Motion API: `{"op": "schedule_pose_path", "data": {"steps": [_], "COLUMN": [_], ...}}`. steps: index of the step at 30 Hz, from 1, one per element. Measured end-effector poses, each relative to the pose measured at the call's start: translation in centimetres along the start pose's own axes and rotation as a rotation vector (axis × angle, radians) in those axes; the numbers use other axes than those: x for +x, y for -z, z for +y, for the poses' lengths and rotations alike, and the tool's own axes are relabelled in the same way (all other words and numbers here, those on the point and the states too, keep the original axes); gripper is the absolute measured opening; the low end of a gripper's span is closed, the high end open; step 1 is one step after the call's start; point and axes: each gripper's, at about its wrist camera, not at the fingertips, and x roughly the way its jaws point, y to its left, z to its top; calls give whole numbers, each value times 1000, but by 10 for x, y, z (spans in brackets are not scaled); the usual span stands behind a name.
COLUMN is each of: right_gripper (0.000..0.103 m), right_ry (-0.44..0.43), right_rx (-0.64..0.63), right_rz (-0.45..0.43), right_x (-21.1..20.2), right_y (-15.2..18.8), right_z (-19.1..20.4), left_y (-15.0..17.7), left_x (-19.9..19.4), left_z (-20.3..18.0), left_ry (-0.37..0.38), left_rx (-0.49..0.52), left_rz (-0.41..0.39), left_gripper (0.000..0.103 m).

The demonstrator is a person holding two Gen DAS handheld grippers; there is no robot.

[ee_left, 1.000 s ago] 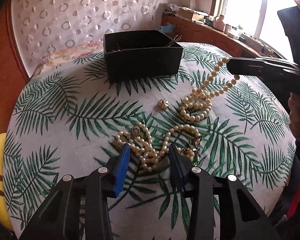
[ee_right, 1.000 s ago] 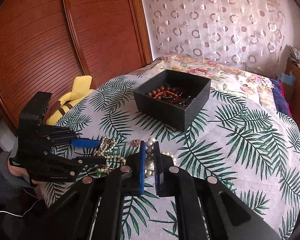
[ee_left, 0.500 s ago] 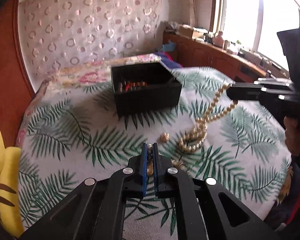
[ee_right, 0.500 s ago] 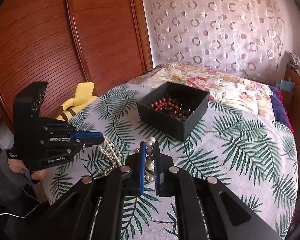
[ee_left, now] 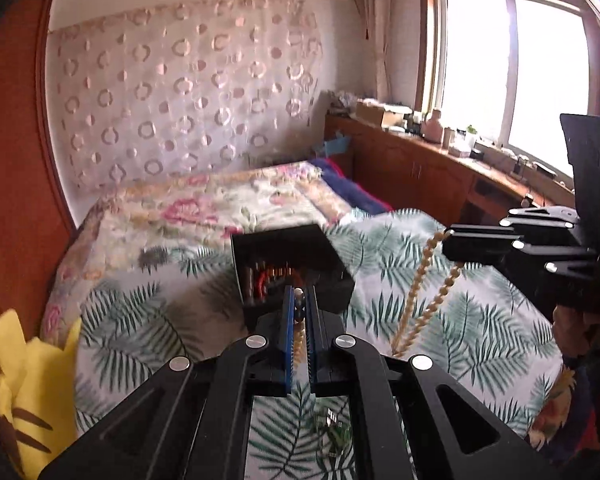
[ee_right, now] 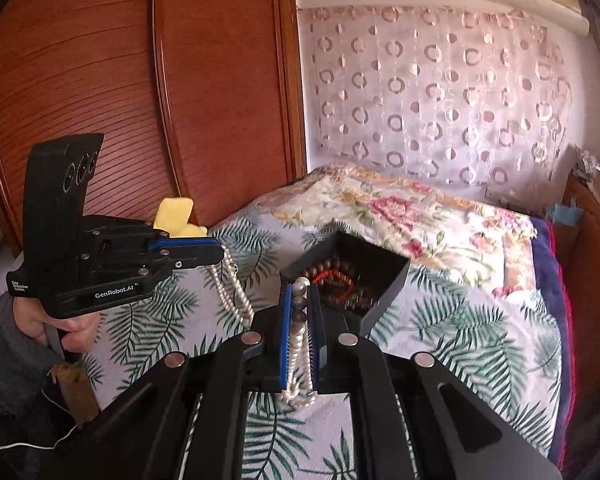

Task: Organize jewelry
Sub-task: 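Lift both pearl necklaces high above the bed and carry them toward the box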

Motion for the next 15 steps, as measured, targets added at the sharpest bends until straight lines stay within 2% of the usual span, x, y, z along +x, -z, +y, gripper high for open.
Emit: {"op": "schedule_pose_path", "data": {"steps": [6,15], "right_gripper": [9,9], "right_ry": [25,78], "right_rx": [-20,-38], "right_rz": [-41,-94], "right_x": [-4,-12], "right_y": [-31,-72], "right_z": [-3,-17], "left_y": [-32,-57], "left_x": [-1,27], "left_z": [-3,-1], "left_ry": [2,-29], "left_rx": [9,20], "left_rz": [-40,-34], "left_gripper": [4,4]}}
